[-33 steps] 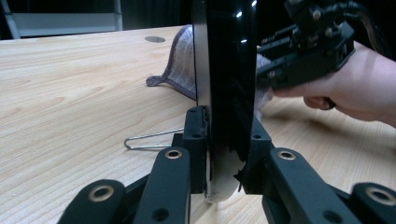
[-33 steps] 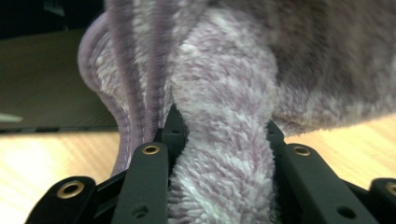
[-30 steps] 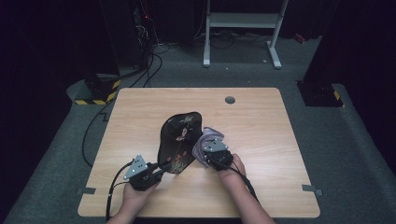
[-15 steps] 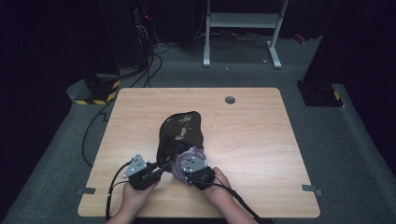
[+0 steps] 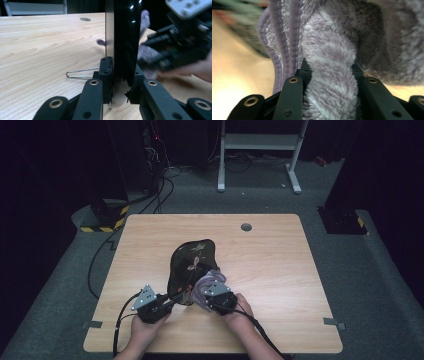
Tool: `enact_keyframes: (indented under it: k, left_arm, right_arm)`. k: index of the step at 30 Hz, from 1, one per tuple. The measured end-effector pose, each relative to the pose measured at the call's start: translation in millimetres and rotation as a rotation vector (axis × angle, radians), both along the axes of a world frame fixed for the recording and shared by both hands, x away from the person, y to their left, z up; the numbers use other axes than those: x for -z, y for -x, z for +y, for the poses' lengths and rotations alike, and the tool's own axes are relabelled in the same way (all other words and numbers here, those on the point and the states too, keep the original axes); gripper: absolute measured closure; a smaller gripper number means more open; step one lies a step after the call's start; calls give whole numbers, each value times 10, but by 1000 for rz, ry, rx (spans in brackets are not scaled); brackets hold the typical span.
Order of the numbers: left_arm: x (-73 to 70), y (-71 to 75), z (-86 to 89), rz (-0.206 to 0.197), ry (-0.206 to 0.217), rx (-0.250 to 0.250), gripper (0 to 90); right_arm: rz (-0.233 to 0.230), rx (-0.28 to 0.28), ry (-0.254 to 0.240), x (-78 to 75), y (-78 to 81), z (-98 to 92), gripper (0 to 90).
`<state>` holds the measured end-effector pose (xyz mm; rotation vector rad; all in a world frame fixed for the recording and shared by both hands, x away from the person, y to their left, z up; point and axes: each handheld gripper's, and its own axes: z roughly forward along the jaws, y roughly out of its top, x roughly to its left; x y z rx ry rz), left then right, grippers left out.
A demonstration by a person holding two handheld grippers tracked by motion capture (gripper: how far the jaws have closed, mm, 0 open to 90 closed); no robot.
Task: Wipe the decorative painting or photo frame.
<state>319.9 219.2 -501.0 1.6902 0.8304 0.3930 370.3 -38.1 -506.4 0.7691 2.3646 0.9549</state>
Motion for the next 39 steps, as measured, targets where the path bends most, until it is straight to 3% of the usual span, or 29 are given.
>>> enact_keyframes:
  k: [3, 5, 10, 15, 30, 35, 39]
  left_arm:
    - [1, 0, 0, 2, 2, 0, 777]
    - [1, 0, 0, 3, 4, 1, 777]
    - [3, -1, 1, 6, 9, 1, 776]
    - [5, 0, 0, 7, 12, 0, 775]
    - [6, -1, 0, 10, 16, -4, 779]
    - [6, -3, 2, 10, 17, -6, 778]
    - [5, -6, 3, 11, 16, -10, 777]
  right_arm:
    - [0, 84, -4, 1, -171, -149, 665]
    - [-29, 134, 31, 5, -269, -228, 666]
    - [-19, 162, 15, 2, -360, -286, 665]
    - [-17, 110, 20, 22, -215, -172, 666]
    - [-2, -134, 8, 43, 390, 331, 667]
    - [-1, -147, 5, 54, 379, 337, 671]
    - [5, -108, 5, 45, 259, 258, 670]
